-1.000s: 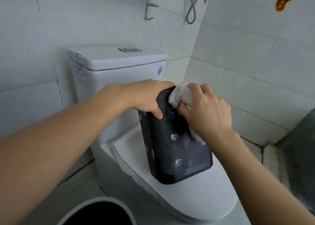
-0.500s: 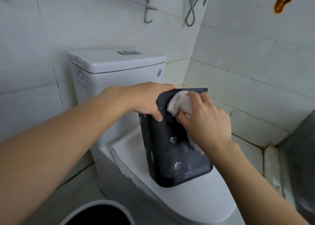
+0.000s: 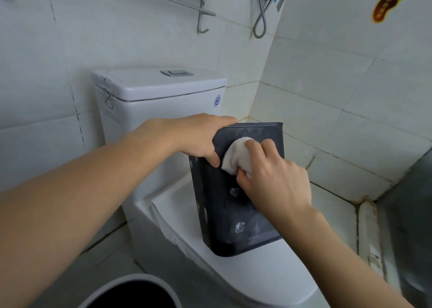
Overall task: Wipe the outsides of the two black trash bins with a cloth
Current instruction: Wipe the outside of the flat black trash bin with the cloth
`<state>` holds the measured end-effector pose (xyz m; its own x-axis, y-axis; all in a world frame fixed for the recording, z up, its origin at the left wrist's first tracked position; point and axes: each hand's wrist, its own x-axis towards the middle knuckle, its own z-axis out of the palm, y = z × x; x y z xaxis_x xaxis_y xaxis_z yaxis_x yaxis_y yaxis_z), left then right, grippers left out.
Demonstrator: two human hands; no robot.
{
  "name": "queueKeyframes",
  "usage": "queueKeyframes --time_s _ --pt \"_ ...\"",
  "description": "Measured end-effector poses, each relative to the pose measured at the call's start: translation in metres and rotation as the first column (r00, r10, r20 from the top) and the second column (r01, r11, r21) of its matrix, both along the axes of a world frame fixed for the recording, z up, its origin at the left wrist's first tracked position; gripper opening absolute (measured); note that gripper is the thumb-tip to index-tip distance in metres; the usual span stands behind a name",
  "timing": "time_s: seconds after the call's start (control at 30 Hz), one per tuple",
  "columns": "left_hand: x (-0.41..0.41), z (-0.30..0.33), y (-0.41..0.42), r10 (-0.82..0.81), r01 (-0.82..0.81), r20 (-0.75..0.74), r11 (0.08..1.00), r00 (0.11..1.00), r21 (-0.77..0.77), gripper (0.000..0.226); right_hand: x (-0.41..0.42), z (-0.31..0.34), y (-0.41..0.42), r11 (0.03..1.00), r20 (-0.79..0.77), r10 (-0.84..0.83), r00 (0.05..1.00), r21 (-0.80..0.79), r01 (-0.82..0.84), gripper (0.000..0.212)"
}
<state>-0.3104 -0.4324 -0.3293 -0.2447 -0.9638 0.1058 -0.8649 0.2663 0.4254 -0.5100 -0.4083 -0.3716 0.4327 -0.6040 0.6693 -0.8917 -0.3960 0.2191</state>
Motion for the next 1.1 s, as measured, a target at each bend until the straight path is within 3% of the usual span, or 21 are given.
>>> queueKeyframes --time_s 0.13,0.33,0.57,0.77,0.93,1.1 --pt "0.001 -0.001 0.002 -0.003 0.003 -0.023 1.000 1.000 0.006 0.086 -0.008 -0.003 -0.007 1.000 0.001 -0.027 1.000 0.003 0.027 0.025" --pt "0.000 -0.001 -0.001 0.006 -0.006 -0.002 1.000 1.000 0.004 0.090 -0.029 0.002 -0.018 0.980 0.091 -0.163 0.982 0.133 0.151 0.033" --pt "0.000 -0.002 -0.002 0.004 -0.004 0.007 1.000 1.000 -0.006 0.080 0.003 -0.008 0.005 1.000 0.006 -0.015 1.000 0.021 0.015 0.028" --pt "-0.001 -0.001 -0.002 0.006 -0.006 0.018 1.000 1.000 -0.005 0.088 -0.023 0.001 -0.012 0.977 0.062 -0.156 0.986 0.155 0.145 0.029" --pt "0.000 -0.001 -0.001 0.025 -0.025 0.038 1.000 0.999 -0.003 0.087 -0.001 -0.005 0.008 0.998 0.003 -0.053 0.999 0.016 0.053 0.034" --pt "-0.001 -0.001 0.000 0.022 -0.022 0.030 1.000 0.999 0.004 0.092 -0.009 -0.008 0.003 0.996 -0.014 -0.083 0.996 0.038 0.083 0.031"
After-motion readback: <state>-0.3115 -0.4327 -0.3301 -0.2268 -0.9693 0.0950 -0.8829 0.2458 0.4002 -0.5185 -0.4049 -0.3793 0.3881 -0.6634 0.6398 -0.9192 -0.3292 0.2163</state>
